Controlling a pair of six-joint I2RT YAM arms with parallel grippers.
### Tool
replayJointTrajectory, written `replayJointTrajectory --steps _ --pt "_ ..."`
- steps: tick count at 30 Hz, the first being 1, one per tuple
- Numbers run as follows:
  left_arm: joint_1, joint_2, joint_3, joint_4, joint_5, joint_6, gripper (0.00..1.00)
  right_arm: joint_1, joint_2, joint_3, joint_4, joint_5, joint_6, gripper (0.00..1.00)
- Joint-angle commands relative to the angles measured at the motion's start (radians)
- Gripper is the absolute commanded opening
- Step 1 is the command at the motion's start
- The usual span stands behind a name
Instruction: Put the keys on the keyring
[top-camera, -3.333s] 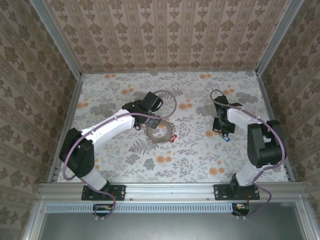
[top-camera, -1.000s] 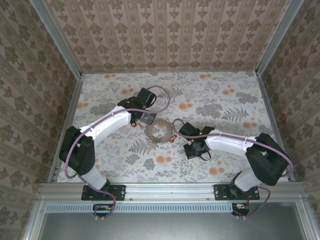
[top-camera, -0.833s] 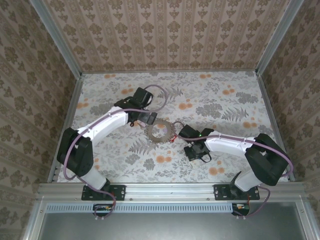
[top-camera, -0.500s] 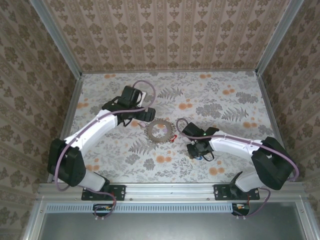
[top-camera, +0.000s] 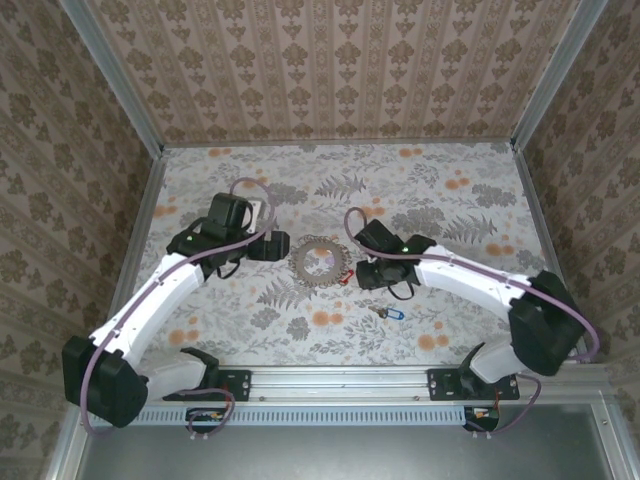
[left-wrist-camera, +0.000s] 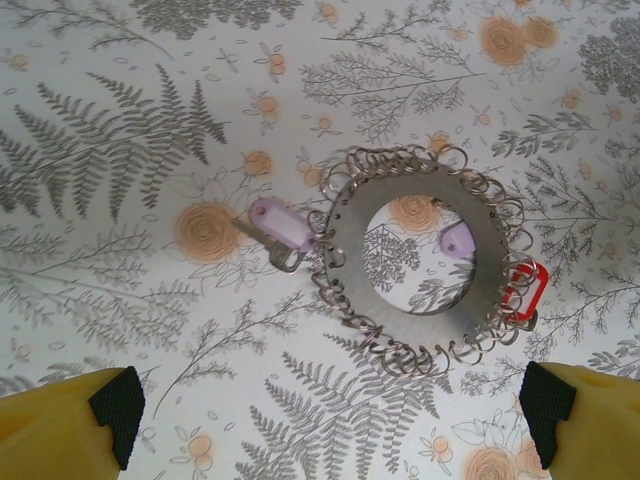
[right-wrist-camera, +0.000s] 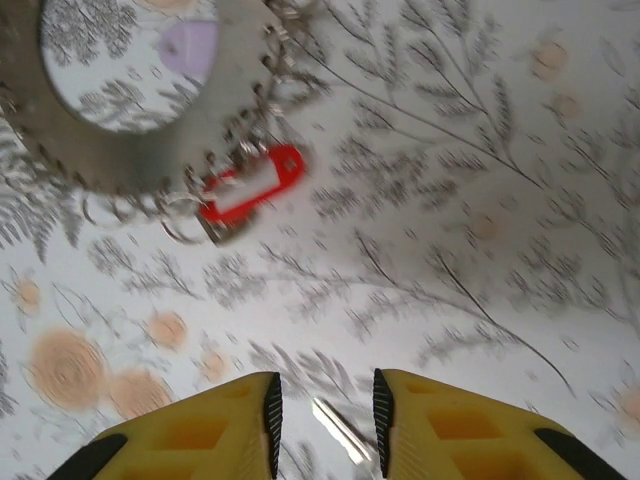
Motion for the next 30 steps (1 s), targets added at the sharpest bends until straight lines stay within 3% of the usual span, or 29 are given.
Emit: replayJointTrajectory --steps 1,6,11,14,20,27,30 --pt "0.045 -0.033 -0.035 -0.063 0.013 -0.006 1.00 -0.006 0.098 0.071 0.026 -0.059 0.042 0.34" --pt "0.057 -0.062 -0.078 -0.034 0.066 0.010 1.00 -0.018 0.195 0.150 0.039 -0.048 -0.011 0.34" --pt "0.058 -0.067 -0.119 0.031 0.116 -0.012 1.00 -0.047 0.264 0.209 0.072 -0.138 -0.085 0.30" --pt "0.069 -0.069 -0.060 -0.077 0.004 -0.118 1.00 0.013 0.266 0.218 0.102 -0.174 -0.141 0.30" --pt "0.262 -0.135 -0.120 -0.059 0.195 -0.214 1.00 0.090 0.350 0.262 0.157 -0.192 -0.198 0.31" --pt "0.430 -0.079 -0.146 -0.109 0.367 -0.206 1.00 0.168 0.342 0.245 0.192 -0.083 -0.656 0.36" --pt "0.438 -0.075 -0.157 -0.100 0.392 -0.194 1.00 0.136 0.301 0.172 0.271 -0.205 -0.937 0.37"
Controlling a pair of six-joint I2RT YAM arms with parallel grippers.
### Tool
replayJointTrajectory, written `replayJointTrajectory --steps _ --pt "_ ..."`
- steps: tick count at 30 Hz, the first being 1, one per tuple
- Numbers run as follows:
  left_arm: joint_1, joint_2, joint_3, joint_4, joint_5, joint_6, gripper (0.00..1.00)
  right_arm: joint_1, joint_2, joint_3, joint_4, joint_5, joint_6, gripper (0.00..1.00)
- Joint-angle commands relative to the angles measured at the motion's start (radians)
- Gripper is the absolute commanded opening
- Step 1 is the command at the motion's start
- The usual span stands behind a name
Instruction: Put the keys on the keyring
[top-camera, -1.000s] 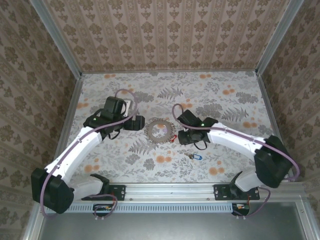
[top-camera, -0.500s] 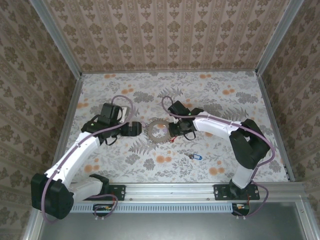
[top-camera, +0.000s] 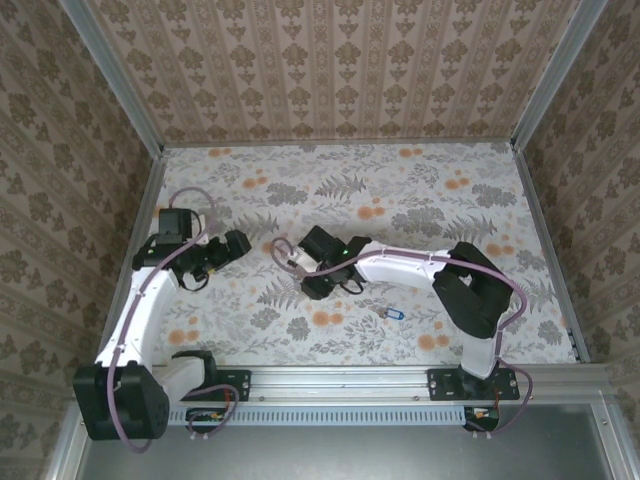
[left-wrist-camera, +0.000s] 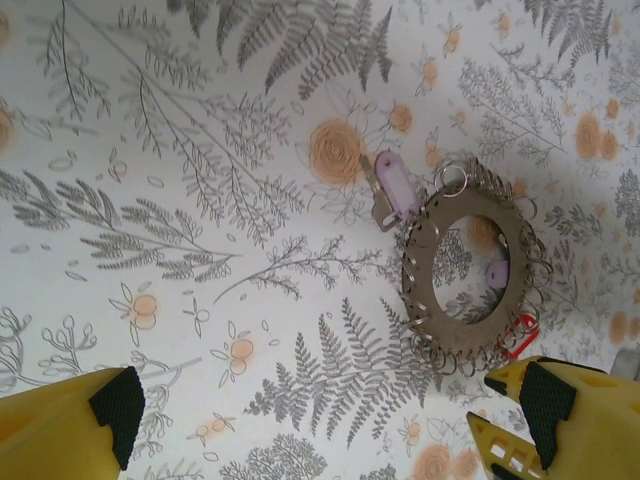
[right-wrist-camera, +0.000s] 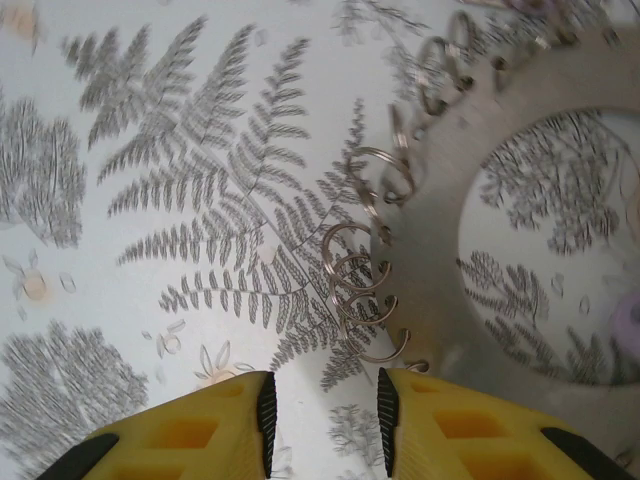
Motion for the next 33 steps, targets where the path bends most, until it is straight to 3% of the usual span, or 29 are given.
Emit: replayJointTrajectory --steps 1,4,8,14,26,33 --pt "0.010 -0.001 -0.018 -0.014 0.088 -0.006 1.00 -0.049 -0.053 -0.060 0.065 -0.112 -0.420 0.37" --pt "0.012 0.011 -0.019 -0.012 0.085 0.008 1.00 -0.084 -0.041 -0.061 0.044 -0.215 -0.664 0.39" --pt "0.014 0.031 -0.028 -0.002 0.095 0.025 1.00 -0.081 0.014 0.011 0.005 -0.152 -0.866 0.37" --pt "0.012 0.043 -0.051 0.021 0.080 0.023 1.00 -0.064 0.078 0.064 0.025 -0.091 -1.049 0.28" --pt "0.014 0.007 -0.100 0.037 0.061 0.019 1.00 -0.027 0.166 0.120 0.046 -0.036 -1.000 0.31" --pt "0.013 0.005 -0.108 0.050 0.062 0.009 1.00 -0.012 0.178 0.111 0.068 -0.003 -0.946 0.27"
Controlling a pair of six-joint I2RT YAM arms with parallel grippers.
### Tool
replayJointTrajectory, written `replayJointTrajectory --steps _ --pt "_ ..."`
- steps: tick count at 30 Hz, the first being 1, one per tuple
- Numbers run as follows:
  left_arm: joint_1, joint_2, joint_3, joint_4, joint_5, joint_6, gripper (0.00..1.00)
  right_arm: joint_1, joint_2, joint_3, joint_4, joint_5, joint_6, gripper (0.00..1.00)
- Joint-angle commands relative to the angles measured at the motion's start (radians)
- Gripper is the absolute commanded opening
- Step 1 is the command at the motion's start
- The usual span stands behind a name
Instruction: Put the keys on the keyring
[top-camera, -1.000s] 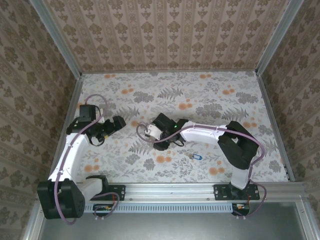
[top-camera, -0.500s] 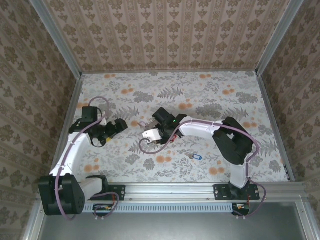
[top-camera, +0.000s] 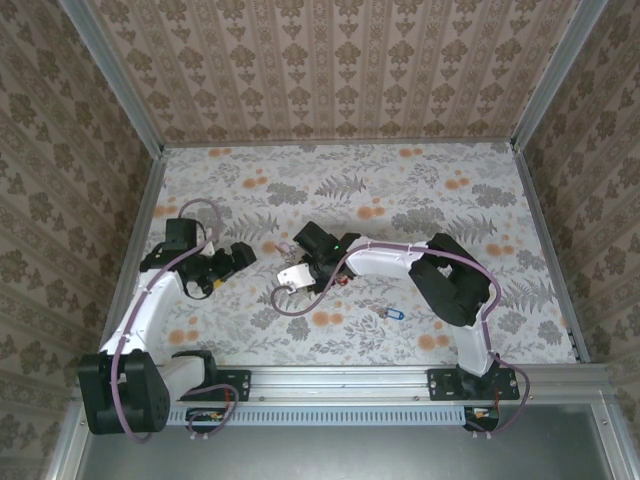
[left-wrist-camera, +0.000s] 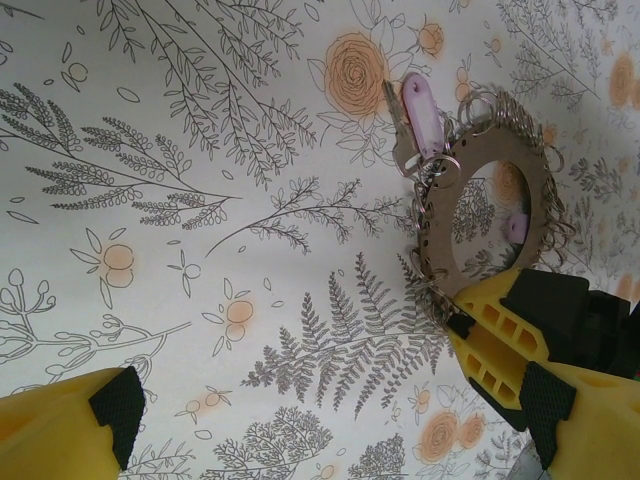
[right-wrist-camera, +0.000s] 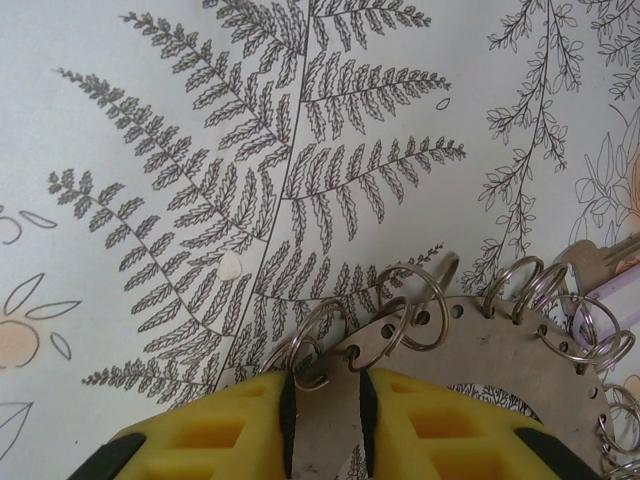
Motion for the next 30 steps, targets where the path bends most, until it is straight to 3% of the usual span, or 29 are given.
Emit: replayJointTrajectory --steps 1,13,27,30 --pt "0.006 -0.020 -0.009 0.007 -0.004 0.002 1.00 0.014 0.026 0.004 0.018 0.045 0.021 0.26" --pt "0.006 -0.025 -0.021 0.034 0.001 -0.027 1.00 0.059 0.004 -0.060 0.080 0.109 0.112 0.28" --pt "0.006 -0.028 -0.045 0.069 0.003 -0.062 1.00 0.061 -0.031 -0.080 0.126 0.100 0.441 0.32" --pt "0.005 -0.030 -0.054 0.089 0.000 -0.070 1.00 0.064 -0.040 -0.095 0.158 0.118 0.475 0.28"
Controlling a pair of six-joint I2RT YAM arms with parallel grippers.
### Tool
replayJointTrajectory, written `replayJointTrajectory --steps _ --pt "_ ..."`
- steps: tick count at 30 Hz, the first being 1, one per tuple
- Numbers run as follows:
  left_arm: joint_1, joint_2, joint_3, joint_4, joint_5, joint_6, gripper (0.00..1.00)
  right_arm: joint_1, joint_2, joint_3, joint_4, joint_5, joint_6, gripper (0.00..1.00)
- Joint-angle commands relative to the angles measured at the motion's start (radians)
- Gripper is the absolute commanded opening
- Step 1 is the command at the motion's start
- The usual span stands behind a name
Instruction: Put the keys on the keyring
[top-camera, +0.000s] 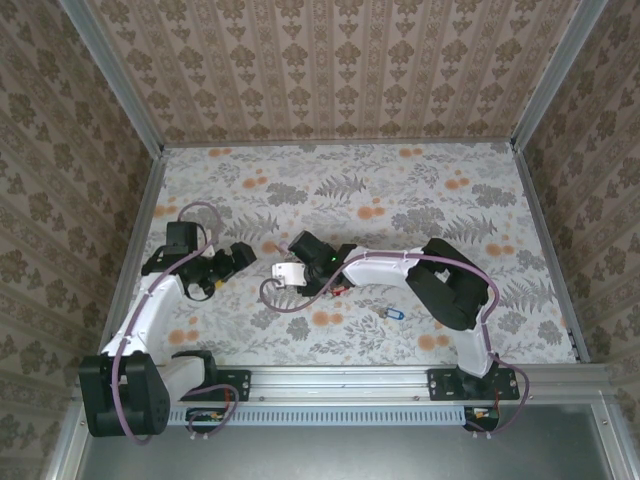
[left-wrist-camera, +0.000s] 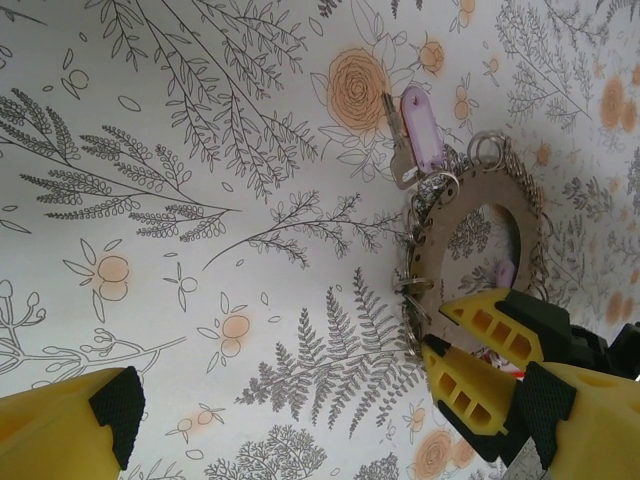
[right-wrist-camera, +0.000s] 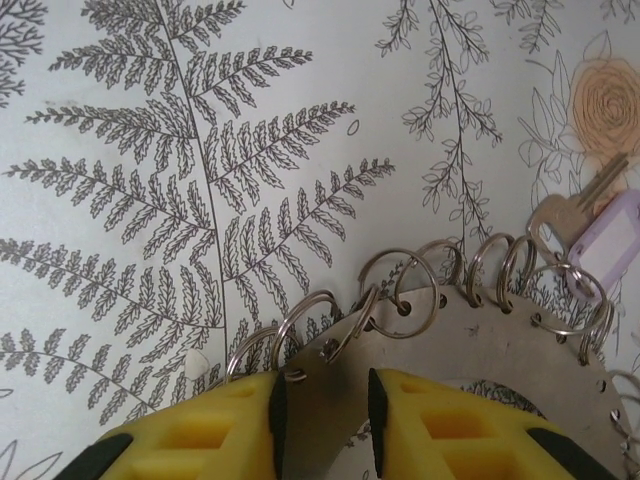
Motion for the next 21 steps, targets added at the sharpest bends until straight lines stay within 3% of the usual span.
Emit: replayJointTrajectory --steps 1,6,15,18,21 --pt "0.007 -0.013 -0.004 0.013 0.001 -0.021 1.00 0.010 -0.037 -0.043 0.035 0.035 0.090 0.21" --pt "0.007 -0.018 0.005 -0.007 0.002 -0.005 1.00 -0.014 -0.093 -0.111 0.095 0.026 0.078 0.17" --pt "0.006 -0.017 -0.003 -0.005 0.004 -0.007 1.00 -0.015 -0.167 -0.115 0.020 -0.211 0.002 0.19" --pt "0.006 -0.027 -0.015 0.004 0.007 -0.012 1.00 -0.016 -0.181 -0.103 -0.052 -0.246 -0.087 0.23" --pt "0.007 -0.029 -0.022 0.005 0.007 -0.006 1.00 -0.015 -0.182 -0.105 -0.155 -0.203 -0.233 0.26"
